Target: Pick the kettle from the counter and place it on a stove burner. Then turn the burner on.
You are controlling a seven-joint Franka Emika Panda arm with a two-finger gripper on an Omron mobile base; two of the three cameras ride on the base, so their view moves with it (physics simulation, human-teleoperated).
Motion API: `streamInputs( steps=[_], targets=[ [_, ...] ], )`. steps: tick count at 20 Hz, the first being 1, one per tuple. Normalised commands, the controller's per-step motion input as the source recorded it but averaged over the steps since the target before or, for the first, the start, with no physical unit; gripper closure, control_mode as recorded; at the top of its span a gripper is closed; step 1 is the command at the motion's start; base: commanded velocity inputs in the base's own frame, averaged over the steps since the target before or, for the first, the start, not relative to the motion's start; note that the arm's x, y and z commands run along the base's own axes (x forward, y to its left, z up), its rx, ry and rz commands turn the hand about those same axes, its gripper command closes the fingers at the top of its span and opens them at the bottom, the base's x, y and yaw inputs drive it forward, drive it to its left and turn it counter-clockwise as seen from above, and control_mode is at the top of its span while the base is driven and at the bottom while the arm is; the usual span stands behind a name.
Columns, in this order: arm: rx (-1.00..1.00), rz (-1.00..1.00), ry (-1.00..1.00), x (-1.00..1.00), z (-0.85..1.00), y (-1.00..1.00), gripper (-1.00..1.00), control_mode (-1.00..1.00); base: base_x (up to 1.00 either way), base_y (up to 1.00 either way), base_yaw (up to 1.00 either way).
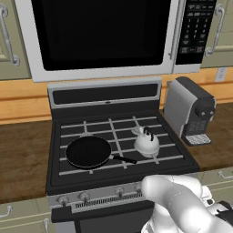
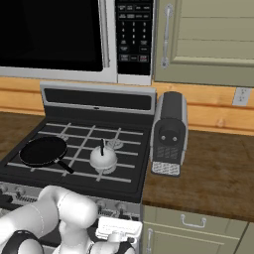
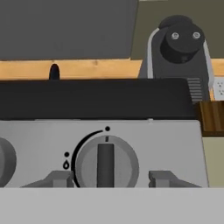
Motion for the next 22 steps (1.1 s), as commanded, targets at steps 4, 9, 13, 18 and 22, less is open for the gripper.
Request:
streamInputs(
  steps=[4,9,13,18,22],
  targets=[
    [0.00,0.00,-0.01,0.00,0.00,0.00,1.00,-1.00,0.00,0.00,0.00],
    [0.00,0.00,-0.04,0.00,0.16,0.00,1.00,-1.00,0.00,0.00,0.00],
    [-0.02,0.00,-0.15,0.11,0.29,0.00,1.00,-1.00,0.00,0.00,0.00],
    [-0.14,0.08,-0.24,0.03,0.13,0.00,1.00,-1.00,0.00,0.00,0.00],
    [-0.19,0.15,-0.28,0.00,0.08,0.00,1.00,-1.00,0.00,0.00,0.00]
  ],
)
